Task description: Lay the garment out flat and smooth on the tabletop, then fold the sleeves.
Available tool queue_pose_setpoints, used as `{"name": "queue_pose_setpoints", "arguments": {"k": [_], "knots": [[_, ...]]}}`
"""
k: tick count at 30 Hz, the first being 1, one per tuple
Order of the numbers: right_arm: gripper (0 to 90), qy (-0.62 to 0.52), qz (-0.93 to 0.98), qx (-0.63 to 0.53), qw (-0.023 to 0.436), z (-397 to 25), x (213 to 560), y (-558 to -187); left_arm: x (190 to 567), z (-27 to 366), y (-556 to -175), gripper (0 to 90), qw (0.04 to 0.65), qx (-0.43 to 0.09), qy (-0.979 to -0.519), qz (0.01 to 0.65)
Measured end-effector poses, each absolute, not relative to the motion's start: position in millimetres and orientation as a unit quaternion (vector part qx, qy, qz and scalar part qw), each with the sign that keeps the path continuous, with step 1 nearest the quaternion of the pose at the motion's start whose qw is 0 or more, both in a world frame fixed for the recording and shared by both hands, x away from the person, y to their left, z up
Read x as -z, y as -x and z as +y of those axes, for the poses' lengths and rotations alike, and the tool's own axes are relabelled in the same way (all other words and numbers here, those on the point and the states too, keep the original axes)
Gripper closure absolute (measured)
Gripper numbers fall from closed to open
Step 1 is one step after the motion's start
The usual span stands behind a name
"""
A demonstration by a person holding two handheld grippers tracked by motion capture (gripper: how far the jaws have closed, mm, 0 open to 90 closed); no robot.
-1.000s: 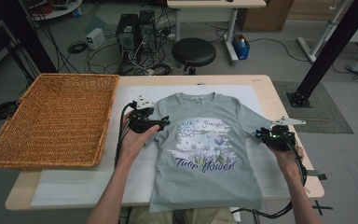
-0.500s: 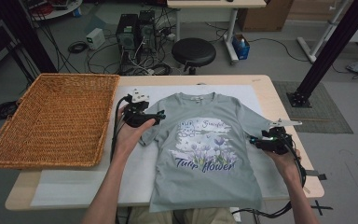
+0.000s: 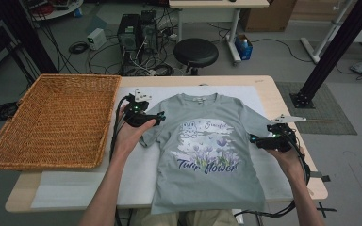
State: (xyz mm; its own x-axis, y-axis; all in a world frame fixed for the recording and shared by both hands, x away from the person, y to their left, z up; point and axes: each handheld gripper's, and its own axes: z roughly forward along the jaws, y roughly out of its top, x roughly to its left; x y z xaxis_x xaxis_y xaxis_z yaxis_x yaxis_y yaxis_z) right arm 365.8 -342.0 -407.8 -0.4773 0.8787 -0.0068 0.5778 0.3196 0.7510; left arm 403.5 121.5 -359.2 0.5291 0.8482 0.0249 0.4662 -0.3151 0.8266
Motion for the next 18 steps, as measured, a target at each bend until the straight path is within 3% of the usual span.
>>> {"name": "queue_pose_setpoints", "arguments": {"k": [10,18], "knots": [[16.6,-0.463,0.788,-0.348,0.208,-342,405,-368,363,131,-408,29.5,0.371,-0.249,-0.770,0.456],[16.6,-0.466,0.782,-0.355,0.211,-341,406,-369,387,140,-418,29.7,0.341,-0.264,-0.750,0.501]]}}
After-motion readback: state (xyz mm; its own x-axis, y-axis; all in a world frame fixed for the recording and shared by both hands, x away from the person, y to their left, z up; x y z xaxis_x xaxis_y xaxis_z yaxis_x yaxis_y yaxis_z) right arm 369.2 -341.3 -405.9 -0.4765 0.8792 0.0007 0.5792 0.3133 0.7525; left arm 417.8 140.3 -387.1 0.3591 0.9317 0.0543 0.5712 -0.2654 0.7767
